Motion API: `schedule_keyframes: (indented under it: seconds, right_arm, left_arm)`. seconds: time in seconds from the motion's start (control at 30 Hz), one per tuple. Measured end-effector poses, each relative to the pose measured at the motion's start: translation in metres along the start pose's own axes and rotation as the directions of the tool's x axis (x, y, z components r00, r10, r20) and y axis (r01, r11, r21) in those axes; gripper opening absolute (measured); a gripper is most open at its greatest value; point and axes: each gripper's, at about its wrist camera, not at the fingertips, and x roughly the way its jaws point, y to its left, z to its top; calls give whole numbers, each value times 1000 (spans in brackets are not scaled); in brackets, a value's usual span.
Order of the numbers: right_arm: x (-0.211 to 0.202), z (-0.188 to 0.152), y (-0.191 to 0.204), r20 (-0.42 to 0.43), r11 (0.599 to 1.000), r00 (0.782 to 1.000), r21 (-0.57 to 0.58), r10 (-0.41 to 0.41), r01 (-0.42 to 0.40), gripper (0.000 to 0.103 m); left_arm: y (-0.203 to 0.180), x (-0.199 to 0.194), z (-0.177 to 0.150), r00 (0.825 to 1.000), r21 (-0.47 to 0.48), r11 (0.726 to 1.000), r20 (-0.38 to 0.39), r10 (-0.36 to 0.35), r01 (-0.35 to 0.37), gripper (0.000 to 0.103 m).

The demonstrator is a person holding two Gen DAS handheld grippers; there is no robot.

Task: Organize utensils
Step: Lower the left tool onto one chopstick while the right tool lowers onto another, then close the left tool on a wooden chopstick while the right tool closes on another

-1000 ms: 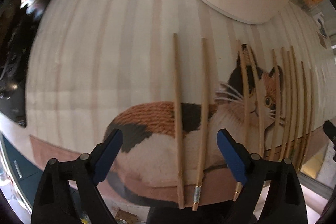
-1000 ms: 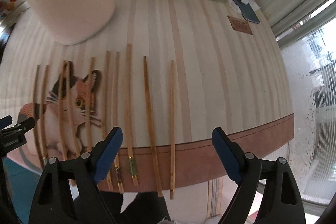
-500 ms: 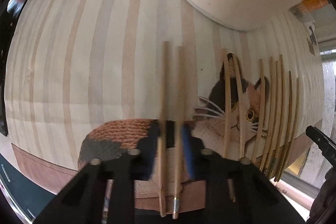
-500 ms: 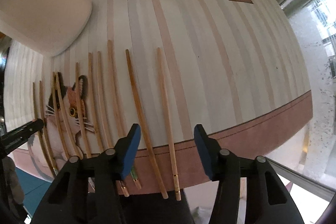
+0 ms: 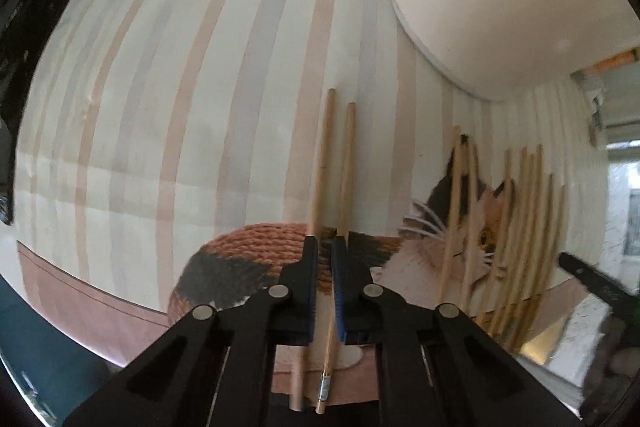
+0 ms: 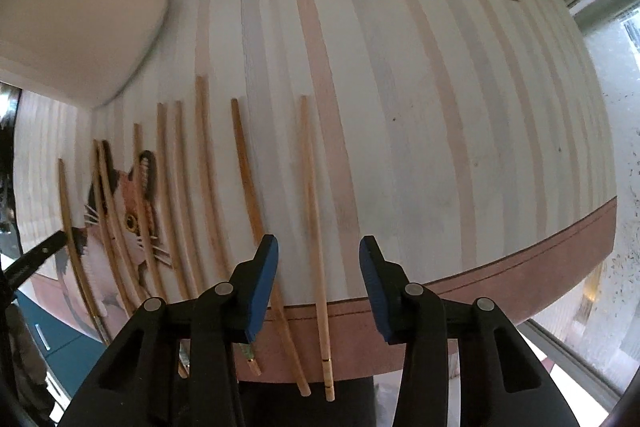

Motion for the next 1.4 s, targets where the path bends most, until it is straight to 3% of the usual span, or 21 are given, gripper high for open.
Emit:
schedule_keyframes:
  seconds: [0.1,0.33,0.4,0.6,0.83,0.9,1.13,1.4]
  right_arm:
    - [6,3,3,-10,1000,1000,0,-1,1,44]
    - [14,6,5,-11,999,1000,-32,-25,25,41]
    - [16,10,5,-15,999,999,-42,-34,33,38]
    - [31,7,9,-36,999,999,-42,-32,30,23]
    - [43,11,9,-62,998,998,-55,-19,16,19]
    - [44,13,10,-59,997,998,-72,-25,21,19]
    - [49,21,21,-79,995,996,-92,-39,31,20]
    - [38,15,24,-83,994,995,-96,-50,42,20]
  left_arm:
    - [0,-4,-2,999,-13,1000,-14,-29,29,6]
    - [-16,7,-9,998,35,998,-48,45,-43,7]
    - [-39,24,-17,996,52,996,-41,74,-72,6]
    - [-49,37,-26,988,56,987,-5,154,-154,2]
    - [-23,35,-27,991,19,991,-12,134,-134,2]
    - [8,13,-20,992,13,992,-23,123,-123,3]
    - [31,14,-26,994,14,995,-59,95,-94,6]
    - [14,26,-21,988,70,988,-62,142,-137,3]
